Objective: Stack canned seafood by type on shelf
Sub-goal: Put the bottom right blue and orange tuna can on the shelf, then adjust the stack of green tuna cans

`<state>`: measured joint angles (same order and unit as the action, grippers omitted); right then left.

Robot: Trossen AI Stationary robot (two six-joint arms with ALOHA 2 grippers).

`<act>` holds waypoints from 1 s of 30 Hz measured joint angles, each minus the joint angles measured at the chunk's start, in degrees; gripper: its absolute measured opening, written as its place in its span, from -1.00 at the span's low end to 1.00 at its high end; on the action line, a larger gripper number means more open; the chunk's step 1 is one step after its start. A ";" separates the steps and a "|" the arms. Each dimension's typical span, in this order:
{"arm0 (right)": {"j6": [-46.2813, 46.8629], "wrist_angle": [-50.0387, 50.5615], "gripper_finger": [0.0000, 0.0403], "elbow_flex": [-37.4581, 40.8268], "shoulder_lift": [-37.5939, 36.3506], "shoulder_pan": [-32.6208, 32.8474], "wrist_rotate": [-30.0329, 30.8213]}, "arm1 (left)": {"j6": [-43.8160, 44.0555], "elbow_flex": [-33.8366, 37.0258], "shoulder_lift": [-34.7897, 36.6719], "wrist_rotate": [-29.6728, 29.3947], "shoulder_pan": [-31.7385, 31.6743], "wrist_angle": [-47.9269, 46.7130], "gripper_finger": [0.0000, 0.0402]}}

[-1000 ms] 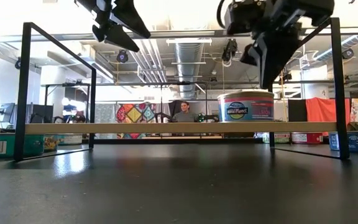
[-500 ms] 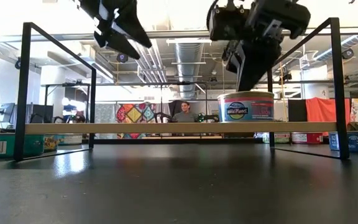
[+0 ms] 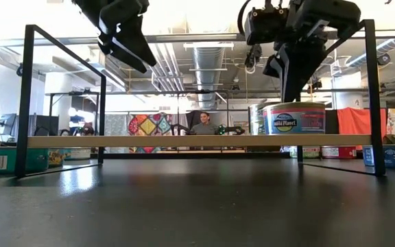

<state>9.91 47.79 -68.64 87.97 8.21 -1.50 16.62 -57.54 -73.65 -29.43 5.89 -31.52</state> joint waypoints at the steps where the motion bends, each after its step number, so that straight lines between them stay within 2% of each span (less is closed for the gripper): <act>1: 0.02 -0.14 -0.94 0.00 -0.01 0.00 0.00 | 0.00 0.00 0.00 -0.11 0.00 0.02 0.98; 11: 2.74 -4.86 -0.94 4.46 -0.52 0.29 -1.30 | 0.27 0.01 0.00 -1.55 0.00 0.03 0.98; 16: 3.16 -6.77 -0.94 4.78 -1.65 0.81 -2.39 | 0.63 0.02 0.00 -1.64 0.00 0.04 0.98; 21: 2.76 -4.08 -0.94 1.93 -2.35 0.33 -1.94 | 0.63 0.04 0.00 -1.64 0.00 0.02 0.98; 26: -0.03 0.24 -0.94 -3.42 -2.56 -0.93 2.63 | 0.44 0.19 0.00 -2.49 -0.02 0.04 0.98; 30: -2.98 3.92 -0.94 -5.25 -2.63 -3.40 10.32 | 0.44 0.59 -0.24 -3.76 -0.02 -0.46 0.98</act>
<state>6.93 51.71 -73.89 85.34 4.81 8.83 17.06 -56.95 -73.89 -33.19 5.87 -31.98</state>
